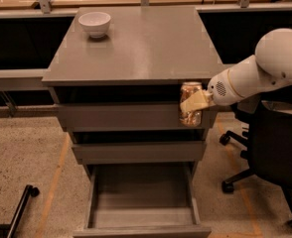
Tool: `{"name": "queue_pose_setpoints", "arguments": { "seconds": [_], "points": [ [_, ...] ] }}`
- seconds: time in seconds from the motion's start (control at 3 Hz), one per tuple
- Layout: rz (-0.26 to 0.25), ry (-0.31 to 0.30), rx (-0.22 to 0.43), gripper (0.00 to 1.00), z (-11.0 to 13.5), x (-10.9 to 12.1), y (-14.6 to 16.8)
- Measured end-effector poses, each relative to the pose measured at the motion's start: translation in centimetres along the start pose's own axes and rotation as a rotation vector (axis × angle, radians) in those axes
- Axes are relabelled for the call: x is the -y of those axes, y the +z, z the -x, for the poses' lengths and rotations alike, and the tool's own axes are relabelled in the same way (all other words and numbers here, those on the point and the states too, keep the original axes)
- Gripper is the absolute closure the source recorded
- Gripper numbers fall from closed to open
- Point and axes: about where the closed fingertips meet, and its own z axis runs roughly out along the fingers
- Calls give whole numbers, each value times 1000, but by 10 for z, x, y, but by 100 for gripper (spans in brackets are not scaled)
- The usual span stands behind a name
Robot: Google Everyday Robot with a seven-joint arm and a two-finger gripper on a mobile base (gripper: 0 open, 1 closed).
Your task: Pick orange can from bottom drawer and place on counter
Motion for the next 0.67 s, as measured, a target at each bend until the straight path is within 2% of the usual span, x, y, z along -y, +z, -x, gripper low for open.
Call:
{"name": "queue_pose_setpoints", "arguments": {
  "seconds": [0.33, 0.67],
  "points": [
    [-29, -137, 56, 100, 33, -33, -30],
    [-69, -275, 124, 100, 79, -52, -51]
  ]
}}
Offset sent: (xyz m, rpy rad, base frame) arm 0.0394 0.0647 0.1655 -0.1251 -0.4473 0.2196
